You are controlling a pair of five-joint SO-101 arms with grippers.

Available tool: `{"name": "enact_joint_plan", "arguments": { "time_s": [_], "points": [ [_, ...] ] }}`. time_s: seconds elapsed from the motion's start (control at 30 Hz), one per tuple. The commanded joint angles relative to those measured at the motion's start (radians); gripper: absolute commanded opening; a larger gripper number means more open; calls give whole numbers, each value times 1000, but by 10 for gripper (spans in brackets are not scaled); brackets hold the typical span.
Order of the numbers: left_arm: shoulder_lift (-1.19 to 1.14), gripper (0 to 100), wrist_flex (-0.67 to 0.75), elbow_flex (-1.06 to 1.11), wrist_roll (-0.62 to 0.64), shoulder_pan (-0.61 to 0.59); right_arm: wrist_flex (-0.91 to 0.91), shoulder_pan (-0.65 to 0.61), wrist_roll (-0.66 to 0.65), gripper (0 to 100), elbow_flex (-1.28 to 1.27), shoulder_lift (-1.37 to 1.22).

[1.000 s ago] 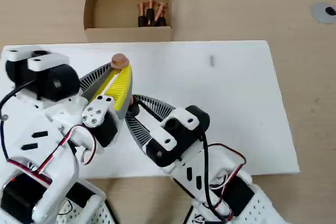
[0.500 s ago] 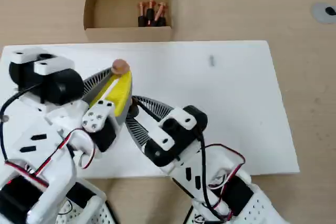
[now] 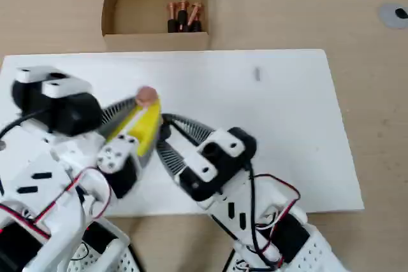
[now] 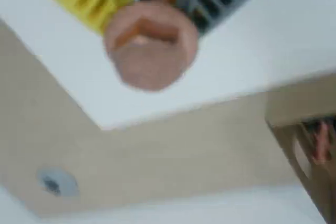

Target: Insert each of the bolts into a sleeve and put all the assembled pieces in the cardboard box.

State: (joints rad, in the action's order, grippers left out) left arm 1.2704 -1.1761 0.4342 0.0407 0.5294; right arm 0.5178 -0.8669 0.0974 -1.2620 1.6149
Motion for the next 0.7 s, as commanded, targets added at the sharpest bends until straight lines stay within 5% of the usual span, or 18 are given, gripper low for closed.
{"name": "enact_joint_plan", "arguments": {
  "time_s": [0.0,0.57,0.67],
  "points": [
    [-4,82,-43,-92,0,20,-21,51,3,9,77,5],
    [-53,121,-273,-347,2,6,-28,87,0,9,77,2],
    [-142,121,-351,-483,-3,-78,-51,153,0,9,104,-39]
  ]
}}
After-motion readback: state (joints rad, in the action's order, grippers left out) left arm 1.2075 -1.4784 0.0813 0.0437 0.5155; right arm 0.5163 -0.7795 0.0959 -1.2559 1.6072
